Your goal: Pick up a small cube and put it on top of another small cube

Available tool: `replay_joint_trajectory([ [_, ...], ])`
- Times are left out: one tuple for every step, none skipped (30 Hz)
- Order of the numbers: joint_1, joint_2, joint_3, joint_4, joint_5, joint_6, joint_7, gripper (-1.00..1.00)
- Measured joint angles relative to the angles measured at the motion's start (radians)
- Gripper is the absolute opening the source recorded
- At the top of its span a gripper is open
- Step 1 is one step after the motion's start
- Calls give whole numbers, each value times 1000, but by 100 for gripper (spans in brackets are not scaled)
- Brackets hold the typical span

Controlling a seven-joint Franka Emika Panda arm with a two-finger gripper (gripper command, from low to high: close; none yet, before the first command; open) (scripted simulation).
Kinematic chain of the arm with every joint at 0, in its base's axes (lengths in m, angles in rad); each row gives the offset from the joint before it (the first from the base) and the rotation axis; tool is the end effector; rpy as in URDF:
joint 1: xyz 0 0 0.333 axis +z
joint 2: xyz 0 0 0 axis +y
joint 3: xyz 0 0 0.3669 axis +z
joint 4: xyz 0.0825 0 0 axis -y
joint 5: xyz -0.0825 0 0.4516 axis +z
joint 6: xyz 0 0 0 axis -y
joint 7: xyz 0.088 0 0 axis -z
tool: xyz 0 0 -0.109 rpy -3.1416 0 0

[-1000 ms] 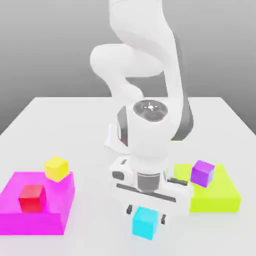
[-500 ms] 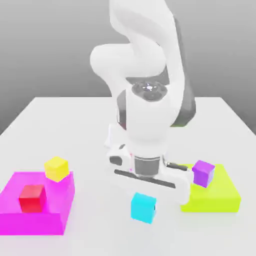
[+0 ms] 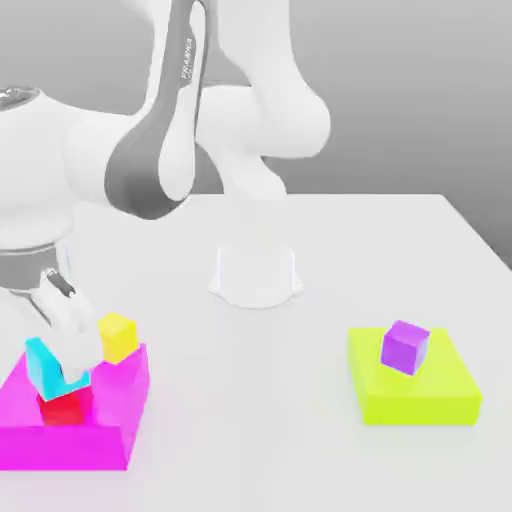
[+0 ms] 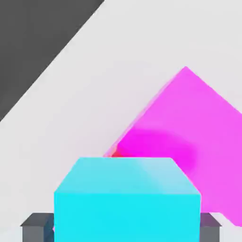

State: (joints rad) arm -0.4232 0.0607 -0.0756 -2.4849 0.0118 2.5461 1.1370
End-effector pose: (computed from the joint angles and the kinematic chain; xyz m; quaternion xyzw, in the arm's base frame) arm 0.4516 -0.2465 0.2579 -0.6802 0.7330 0.0000 0.0011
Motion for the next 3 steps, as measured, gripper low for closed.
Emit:
replay_joint_trajectory([
  [0,0,0,0,0,0,0,100],
  [0,10,0,-2,0,12,0,100],
  [0,-3,0,1,-3,-4,2,100],
])
